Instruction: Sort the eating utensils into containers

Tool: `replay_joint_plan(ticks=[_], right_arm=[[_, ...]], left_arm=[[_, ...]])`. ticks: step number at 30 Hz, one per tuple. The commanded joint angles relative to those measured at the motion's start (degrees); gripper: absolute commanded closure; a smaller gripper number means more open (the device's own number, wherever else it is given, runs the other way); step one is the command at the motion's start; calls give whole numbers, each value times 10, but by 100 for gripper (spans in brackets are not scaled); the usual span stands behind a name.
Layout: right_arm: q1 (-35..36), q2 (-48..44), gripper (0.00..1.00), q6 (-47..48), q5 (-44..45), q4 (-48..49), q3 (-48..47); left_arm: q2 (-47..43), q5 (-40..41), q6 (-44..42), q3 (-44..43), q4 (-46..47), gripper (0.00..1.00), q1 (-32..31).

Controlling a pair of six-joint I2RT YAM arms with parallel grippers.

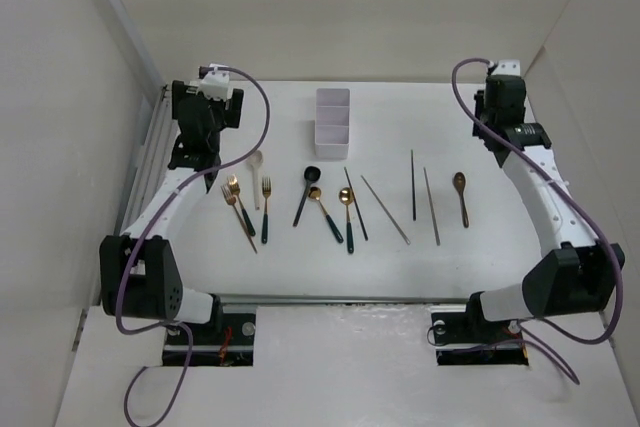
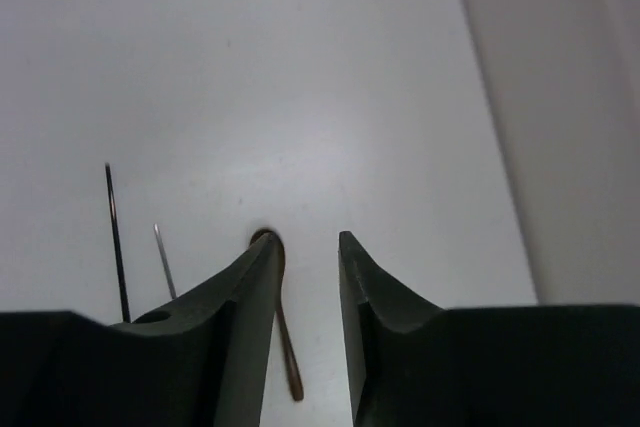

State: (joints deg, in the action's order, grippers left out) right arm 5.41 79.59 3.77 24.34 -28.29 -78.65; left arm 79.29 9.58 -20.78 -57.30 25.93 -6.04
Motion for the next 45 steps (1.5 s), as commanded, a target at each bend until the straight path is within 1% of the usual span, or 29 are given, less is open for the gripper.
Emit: replay_joint_plan(ticks=[1,3,5,7,9,10,11,13,19,21,22,27,28,30,31,35,37,38,40,41,42,44,45], right_arm=[[-14,20,64,-126,-115,-136,66],[-14,25,49,-152,-146,-131,105],[-21,32,43,-163,-163,-125,147],[-43,50,43,-163,-156,-119,164],[-50,79,43,-163,-141,-119,171],[-50,91,44,-163,-141,-119,171],[-50,103,46,-158,-152,-119,163],[-50,136,46,-158,-152,-104,158],[-55,195,48,-158,-120,-99,121],[-55,218,52,-158,-114,-99,108],[-55,228,52,-158,-109,-99,93],[-55,272,62,-140,-91,-109,72],[-55,272,72,-140,-91,-109,67],[-55,279,88,-140,-86,-109,67],[-55,279,100,-140,-86,-109,67],[-55,274,100,-134,-92,-102,72],[-49,242,100,-129,-98,-102,53],[-41,225,100,-129,-98,-83,47],[-2,181,100,-129,-80,-43,34],[14,136,100,-129,-80,18,34],[49,114,100,-129,-74,59,34],[85,65,100,-123,-74,162,49],[102,57,100,-123,-74,274,58]], left_arm=[[4,70,64,-40,-77,1,-14],[4,53,70,-33,-89,1,-21],[-1,39,70,-20,-89,1,-35],[-8,39,70,2,-81,1,-42],[-8,39,70,9,-75,1,-50],[-14,45,70,17,-75,1,-56],[-14,45,70,23,-75,1,-56],[-20,45,63,36,-58,1,-62],[-32,69,47,55,-40,1,-62],[-32,75,47,61,-33,1,-62],[-32,75,47,61,-33,1,-62],[-32,85,41,67,-22,1,-62],[-32,93,41,67,-22,1,-62],[-32,98,41,67,-17,1,-62],[-32,106,41,67,-17,1,-62],[-26,112,35,67,-11,1,-62],[-21,118,35,67,-11,1,-62],[-21,118,35,67,-11,1,-62],[-16,118,41,61,-11,1,-62],[-16,118,41,61,-11,1,-62],[-16,118,41,61,-11,1,-62],[-16,118,51,61,-11,1,-62],[-16,118,51,61,-11,1,-62]])
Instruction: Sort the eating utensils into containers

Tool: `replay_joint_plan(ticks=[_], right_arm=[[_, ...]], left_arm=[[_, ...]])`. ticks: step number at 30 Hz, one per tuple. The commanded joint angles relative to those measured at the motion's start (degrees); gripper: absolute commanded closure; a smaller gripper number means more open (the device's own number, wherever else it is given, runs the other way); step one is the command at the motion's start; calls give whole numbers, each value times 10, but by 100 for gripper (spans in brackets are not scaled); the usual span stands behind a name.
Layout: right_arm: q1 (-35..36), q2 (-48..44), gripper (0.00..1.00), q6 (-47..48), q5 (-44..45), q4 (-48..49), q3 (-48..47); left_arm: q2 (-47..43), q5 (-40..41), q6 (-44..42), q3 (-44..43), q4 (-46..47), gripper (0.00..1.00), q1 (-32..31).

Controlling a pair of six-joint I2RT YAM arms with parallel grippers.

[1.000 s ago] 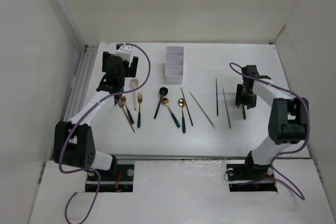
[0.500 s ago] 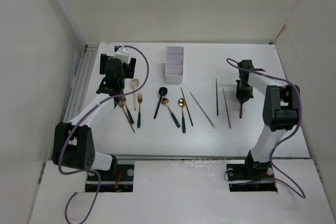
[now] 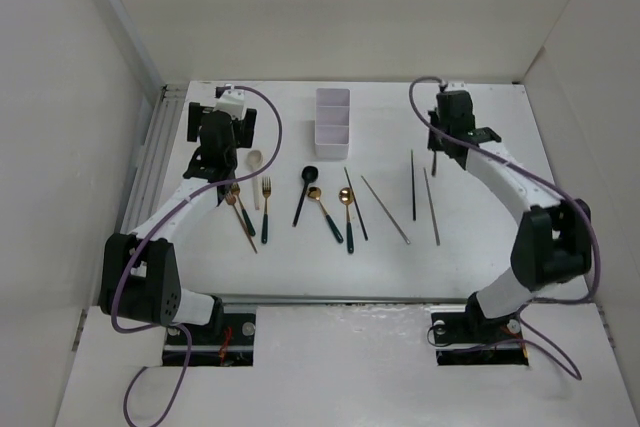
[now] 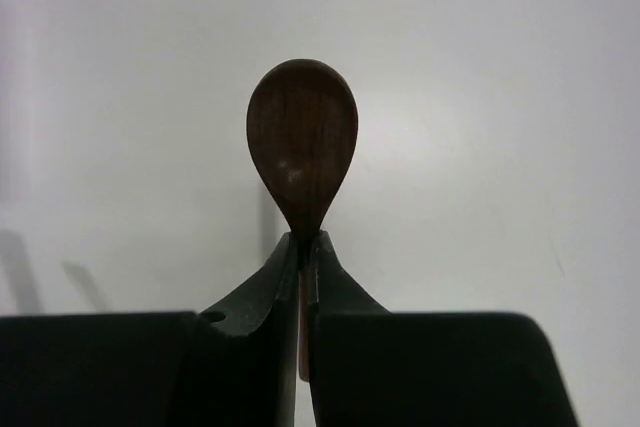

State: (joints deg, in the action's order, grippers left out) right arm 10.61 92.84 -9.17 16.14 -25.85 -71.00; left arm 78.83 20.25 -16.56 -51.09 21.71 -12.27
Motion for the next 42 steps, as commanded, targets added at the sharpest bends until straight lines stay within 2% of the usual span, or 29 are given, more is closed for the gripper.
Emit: replay_joint_plan(ticks=[1,3,10,16,30,38,41,42], right_arm=[[83,-76,100,-1,1,304,-6],[111,-45,100,-1,-5,414,-16],[179,143,100,-14,-54,504,-160],[203,210,100,-14,-42,606,-186],[209,285,100,-14,6,612,-179],[214,292,100,-8,31,600,-159],[224,271,83,-8,44,600,-145],[224,265,68,-8,44,600,-138]], left_arm=[[-11,11,14,-6,32,1,1],[-11,11,14,-6,32,1,1],[-17,11,27,-1,25,1,1],[-17,29,27,6,20,1,1],[18,36,8,-12,37,1,6],[35,24,8,-23,43,1,17],[35,24,8,-23,49,1,22],[35,24,8,-23,49,1,23]])
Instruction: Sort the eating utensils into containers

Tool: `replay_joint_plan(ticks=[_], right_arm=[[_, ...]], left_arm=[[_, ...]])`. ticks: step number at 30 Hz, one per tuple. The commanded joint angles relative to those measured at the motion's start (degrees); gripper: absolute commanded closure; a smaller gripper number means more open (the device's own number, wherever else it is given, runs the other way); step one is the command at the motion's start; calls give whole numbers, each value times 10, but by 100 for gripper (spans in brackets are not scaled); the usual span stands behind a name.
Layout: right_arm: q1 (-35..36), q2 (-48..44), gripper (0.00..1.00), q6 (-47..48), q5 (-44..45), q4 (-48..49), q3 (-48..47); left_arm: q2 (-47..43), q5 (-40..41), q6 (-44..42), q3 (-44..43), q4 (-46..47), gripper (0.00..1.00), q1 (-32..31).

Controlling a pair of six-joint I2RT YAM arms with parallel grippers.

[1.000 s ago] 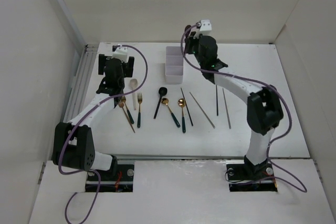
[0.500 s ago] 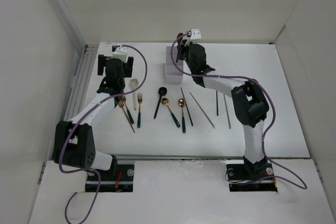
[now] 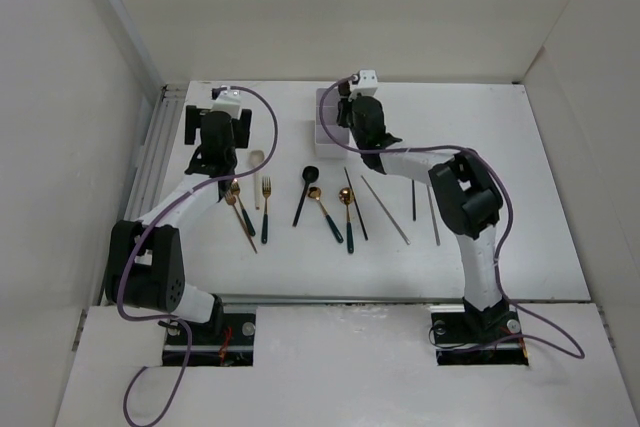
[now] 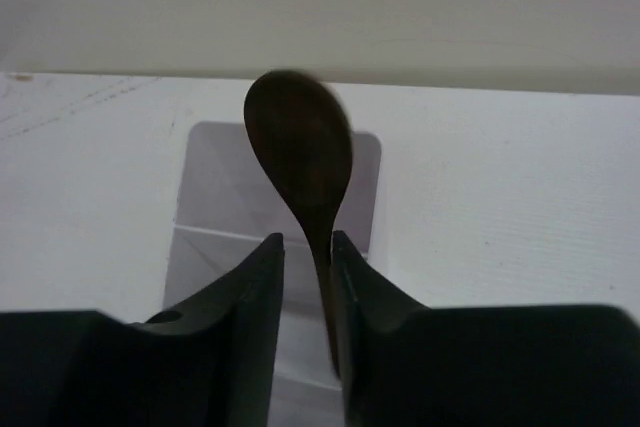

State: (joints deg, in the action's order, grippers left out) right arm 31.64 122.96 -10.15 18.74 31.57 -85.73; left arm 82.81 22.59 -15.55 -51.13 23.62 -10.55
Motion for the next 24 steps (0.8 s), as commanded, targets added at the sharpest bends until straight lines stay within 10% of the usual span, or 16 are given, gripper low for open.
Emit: replay_joint_plan(ticks=[1,13,24], right_arm=[[14,-42,66,2,18,26,16],[14,-215,34,-10,76,-9,88],[-140,-287,34,-47,-53,-625,55]], left_arm=[[-5,-4,-2,-22,30,1,5],[-5,-11,-2,-22,30,1,5],[-5,-21,3,-17,30,1,5]])
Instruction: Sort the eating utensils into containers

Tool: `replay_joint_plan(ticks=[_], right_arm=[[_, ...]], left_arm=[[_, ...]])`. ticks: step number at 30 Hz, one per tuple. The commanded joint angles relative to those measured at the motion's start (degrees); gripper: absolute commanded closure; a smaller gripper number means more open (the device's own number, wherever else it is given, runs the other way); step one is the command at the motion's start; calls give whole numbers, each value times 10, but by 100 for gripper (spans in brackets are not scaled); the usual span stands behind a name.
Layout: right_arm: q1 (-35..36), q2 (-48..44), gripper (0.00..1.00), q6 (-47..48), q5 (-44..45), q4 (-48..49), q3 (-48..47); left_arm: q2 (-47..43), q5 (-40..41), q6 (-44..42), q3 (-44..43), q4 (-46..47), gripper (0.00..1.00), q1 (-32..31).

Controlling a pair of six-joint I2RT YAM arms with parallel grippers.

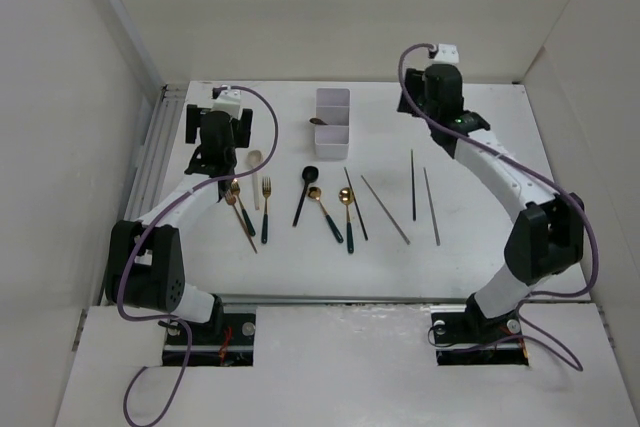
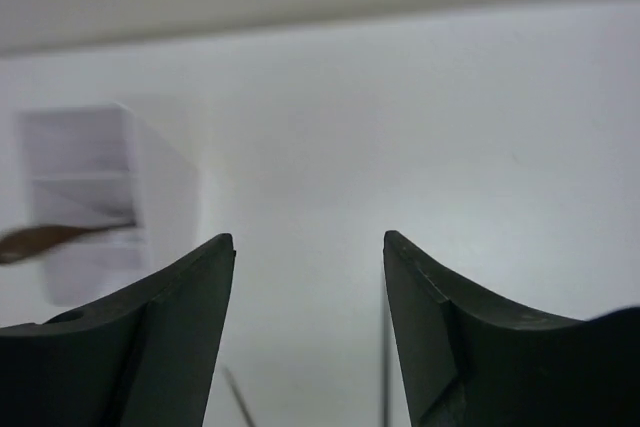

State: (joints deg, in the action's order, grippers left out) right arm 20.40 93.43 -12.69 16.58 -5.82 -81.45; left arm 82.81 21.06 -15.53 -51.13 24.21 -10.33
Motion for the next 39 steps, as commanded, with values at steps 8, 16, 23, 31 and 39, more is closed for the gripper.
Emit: replay_joint_plan(ticks=[8,16,23,31,39], right_arm=[[-79,-28,50,-36,-102,-306,154],[-107,3,57,-35,-114,-276,223],[-107,45,57,-23,-88,-257,218],[-107,114,69,-5,-88,-319,149],[-107,120,100,14,-93,-326,139]], left_arm=[[-5,-28,15,-12,24,1,3],[-34,-68,15,12,19,3,-2],[-60,-135,-12,30,-23,7,-7],[-70,-143,-5,46,-16,7,-7],[-81,-125,-21,64,9,5,-7]])
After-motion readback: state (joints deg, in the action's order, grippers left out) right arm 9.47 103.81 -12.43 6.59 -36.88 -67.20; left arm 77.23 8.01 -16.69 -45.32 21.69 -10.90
